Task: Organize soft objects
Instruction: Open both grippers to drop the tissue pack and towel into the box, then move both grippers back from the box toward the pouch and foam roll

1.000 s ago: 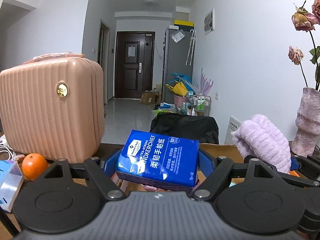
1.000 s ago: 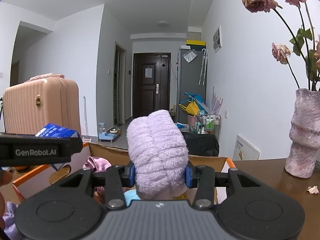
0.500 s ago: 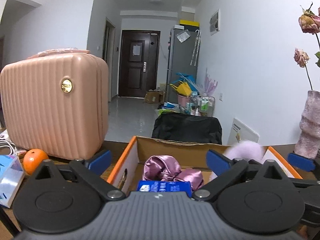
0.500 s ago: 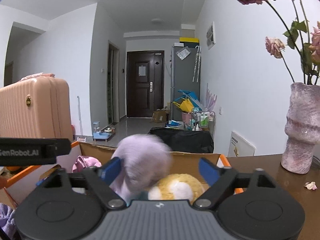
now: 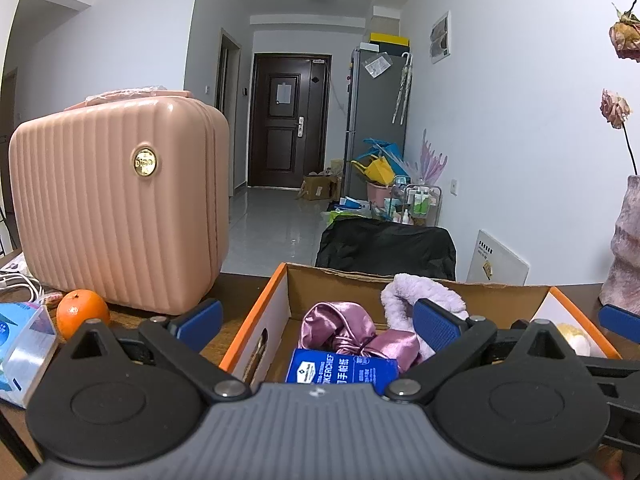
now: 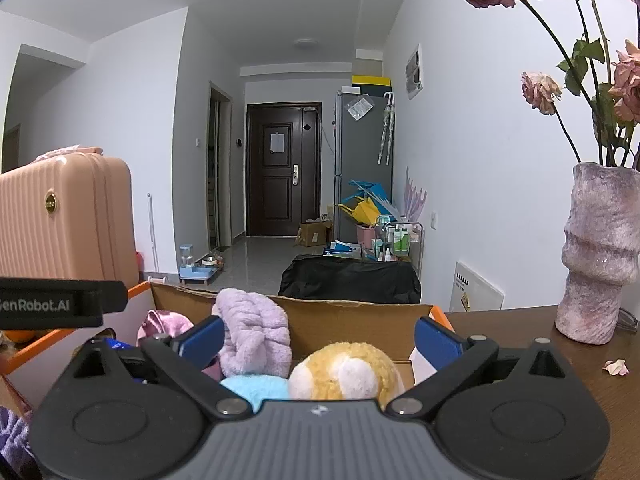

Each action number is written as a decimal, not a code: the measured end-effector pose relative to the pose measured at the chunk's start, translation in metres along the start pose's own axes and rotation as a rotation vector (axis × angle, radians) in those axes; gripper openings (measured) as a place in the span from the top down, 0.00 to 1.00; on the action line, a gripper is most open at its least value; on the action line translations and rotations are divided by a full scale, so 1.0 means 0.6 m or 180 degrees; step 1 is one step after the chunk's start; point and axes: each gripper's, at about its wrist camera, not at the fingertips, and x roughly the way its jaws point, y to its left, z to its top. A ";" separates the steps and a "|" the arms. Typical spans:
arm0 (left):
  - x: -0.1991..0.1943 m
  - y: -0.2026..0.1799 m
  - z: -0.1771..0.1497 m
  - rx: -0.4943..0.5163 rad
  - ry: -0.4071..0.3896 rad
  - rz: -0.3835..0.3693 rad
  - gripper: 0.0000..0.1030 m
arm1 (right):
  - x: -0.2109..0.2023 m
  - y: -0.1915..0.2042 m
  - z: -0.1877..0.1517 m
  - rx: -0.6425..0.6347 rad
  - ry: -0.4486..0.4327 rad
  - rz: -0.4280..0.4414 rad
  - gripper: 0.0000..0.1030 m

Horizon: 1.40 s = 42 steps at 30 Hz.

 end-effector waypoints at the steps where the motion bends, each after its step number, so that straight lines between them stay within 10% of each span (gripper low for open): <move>1: -0.001 -0.001 -0.001 0.0002 -0.0003 0.0011 0.00 | 0.000 0.000 0.000 0.0000 -0.0002 -0.0002 0.01; 42: -0.132 0.038 -0.046 0.0004 0.0006 0.0160 0.00 | -0.140 0.010 -0.037 -0.0072 -0.0108 0.0056 0.01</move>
